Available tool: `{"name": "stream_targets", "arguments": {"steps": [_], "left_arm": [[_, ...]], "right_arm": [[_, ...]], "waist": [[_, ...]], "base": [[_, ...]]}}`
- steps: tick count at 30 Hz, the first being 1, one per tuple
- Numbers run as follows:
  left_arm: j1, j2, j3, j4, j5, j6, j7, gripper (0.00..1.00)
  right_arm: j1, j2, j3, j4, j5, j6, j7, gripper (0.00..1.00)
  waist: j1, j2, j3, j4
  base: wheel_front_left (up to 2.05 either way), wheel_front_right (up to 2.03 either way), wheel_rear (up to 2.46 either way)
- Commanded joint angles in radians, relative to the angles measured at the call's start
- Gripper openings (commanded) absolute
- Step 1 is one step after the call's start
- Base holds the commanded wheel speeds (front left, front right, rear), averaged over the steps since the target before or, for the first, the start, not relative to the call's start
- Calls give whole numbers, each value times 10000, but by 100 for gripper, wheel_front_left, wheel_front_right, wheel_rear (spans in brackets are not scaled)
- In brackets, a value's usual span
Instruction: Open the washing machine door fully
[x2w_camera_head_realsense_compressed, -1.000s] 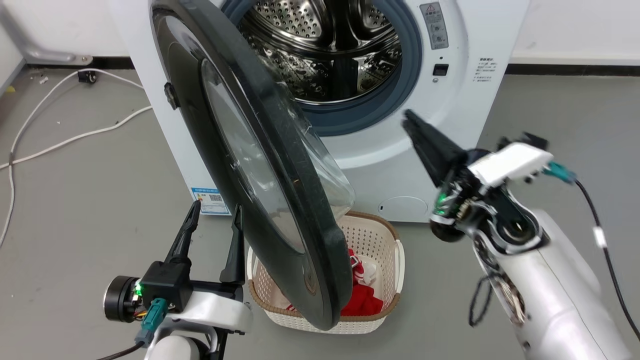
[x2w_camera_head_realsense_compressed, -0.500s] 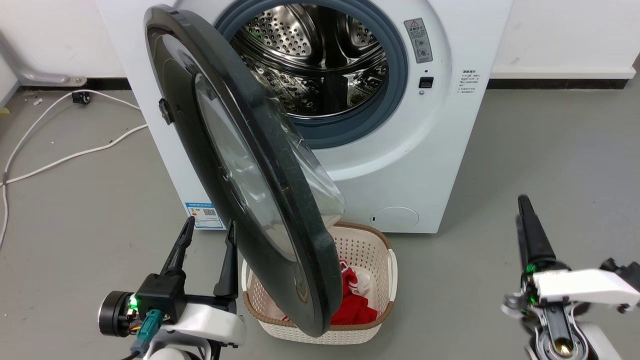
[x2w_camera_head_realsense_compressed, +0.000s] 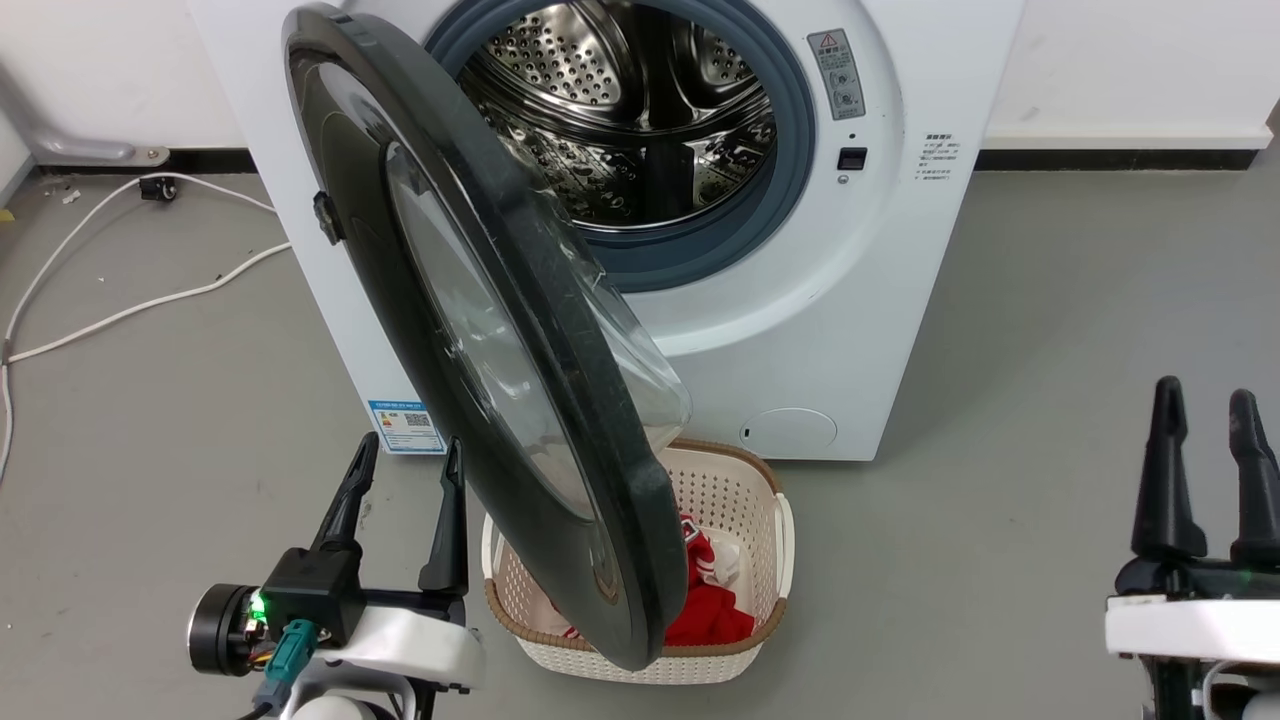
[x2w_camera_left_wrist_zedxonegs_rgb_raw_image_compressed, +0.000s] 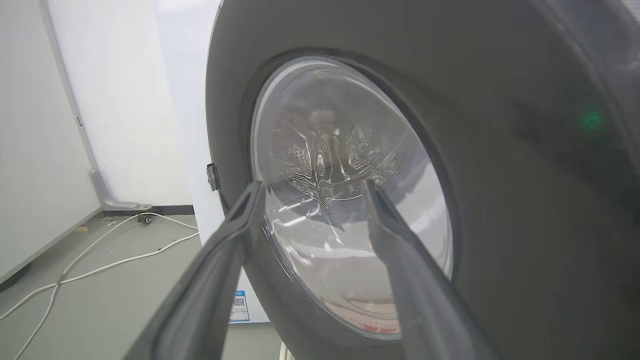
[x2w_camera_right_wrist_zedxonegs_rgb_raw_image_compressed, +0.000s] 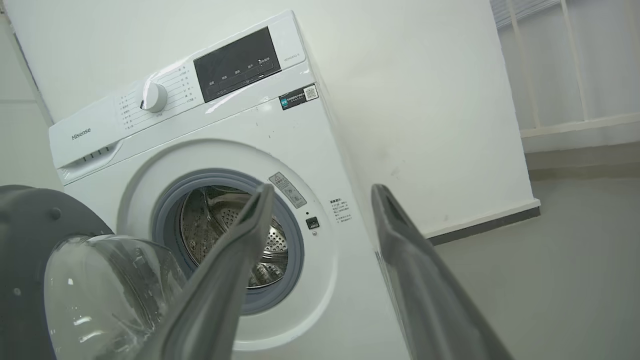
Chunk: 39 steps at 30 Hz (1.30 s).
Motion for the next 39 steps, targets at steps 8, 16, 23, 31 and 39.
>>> {"name": "stream_targets", "arguments": {"steps": [8, 16, 23, 31, 39], "left_arm": [[-139, -2, 43, -43, 36, -15, -21, 100], [-200, -3, 63, -24, 45, -30, -21, 100], [-170, -4, 69, -26, -21, -19, -21, 100], [-123, -4, 64, -59, -5, -14, -21, 100], [-131, -4, 71, -106, -387, -99, -21, 0]], "right_arm": [[760, 38, 871, -983, -2937, -3, 33, 100], [1076, 38, 1154, -7, -3327, -3, 245, 100], [820, 39, 1123, 529, -3201, -3, 162, 100], [682, 40, 1017, 767, -3267, -3, 139, 100], [560, 40, 992, 955, -3230, -3, 118, 100]], "waist": [[0, 0, 22, 33], [0, 0, 75, 70], [0, 0, 66, 61], [0, 0, 73, 33], [0, 0, 97, 7]], "base": [[0, 0, 0], [0, 0, 0], [0, 0, 0], [0, 0, 0], [0, 0, 0]]}}
